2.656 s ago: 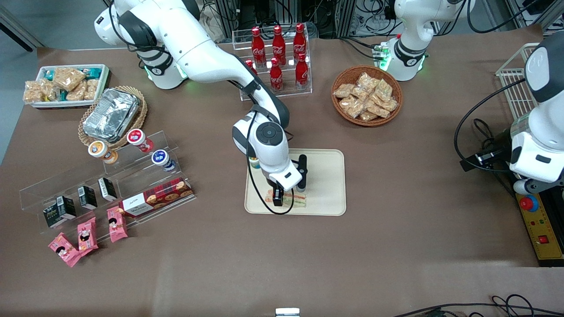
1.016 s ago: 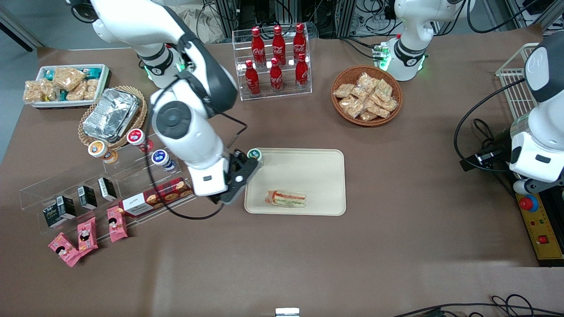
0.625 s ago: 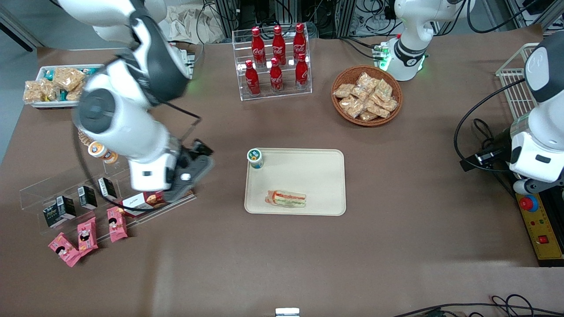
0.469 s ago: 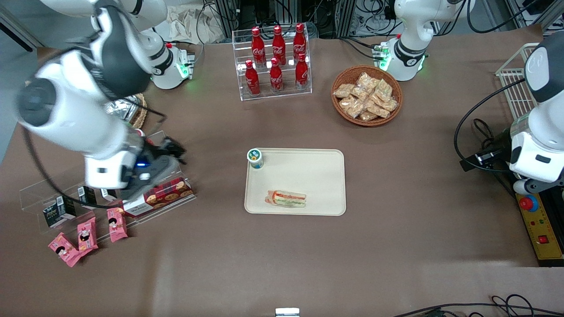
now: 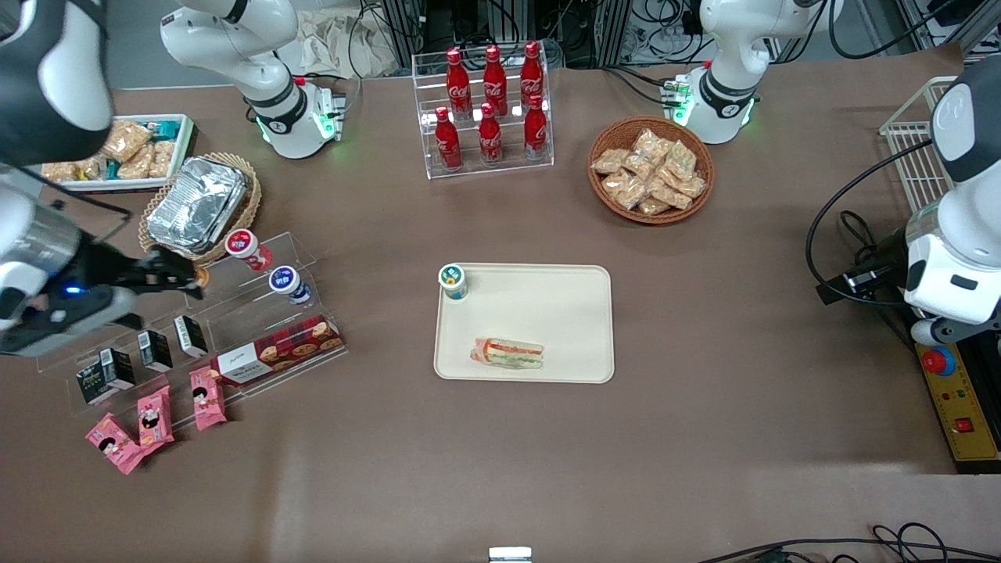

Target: Place sandwich on tray

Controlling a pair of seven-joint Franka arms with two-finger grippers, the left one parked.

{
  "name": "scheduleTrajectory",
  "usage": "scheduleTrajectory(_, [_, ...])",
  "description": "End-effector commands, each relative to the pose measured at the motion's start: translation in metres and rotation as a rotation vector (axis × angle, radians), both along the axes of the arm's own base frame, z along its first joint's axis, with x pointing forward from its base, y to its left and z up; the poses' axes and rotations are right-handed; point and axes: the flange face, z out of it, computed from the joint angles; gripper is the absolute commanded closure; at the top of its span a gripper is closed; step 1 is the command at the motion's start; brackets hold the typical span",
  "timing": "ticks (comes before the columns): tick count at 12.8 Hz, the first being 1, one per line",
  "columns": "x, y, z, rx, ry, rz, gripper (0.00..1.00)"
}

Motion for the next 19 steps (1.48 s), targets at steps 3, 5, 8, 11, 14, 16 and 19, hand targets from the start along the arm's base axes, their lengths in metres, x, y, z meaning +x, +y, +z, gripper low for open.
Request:
scheduleTrajectory(3, [-0.027,-0.057,0.014,-0.034,-0.001,-0.083,0.03])
scheduleTrajectory(5, [-0.042,-0.074,0.007,-0.016,0.010,-0.101,0.03])
scheduleTrajectory(8, [-0.042,-0.076,0.004,-0.020,0.018,-0.108,0.03])
scheduleTrajectory(11, [-0.041,-0.077,0.009,-0.087,0.017,-0.105,0.03])
scheduleTrajectory(14, [-0.041,-0.077,0.009,-0.086,0.024,-0.130,0.03])
scheduleTrajectory(16, [-0.041,-0.073,0.009,-0.080,0.034,-0.245,0.03])
scheduleTrajectory(19, [-0.041,-0.073,0.010,-0.081,0.031,-0.258,0.03])
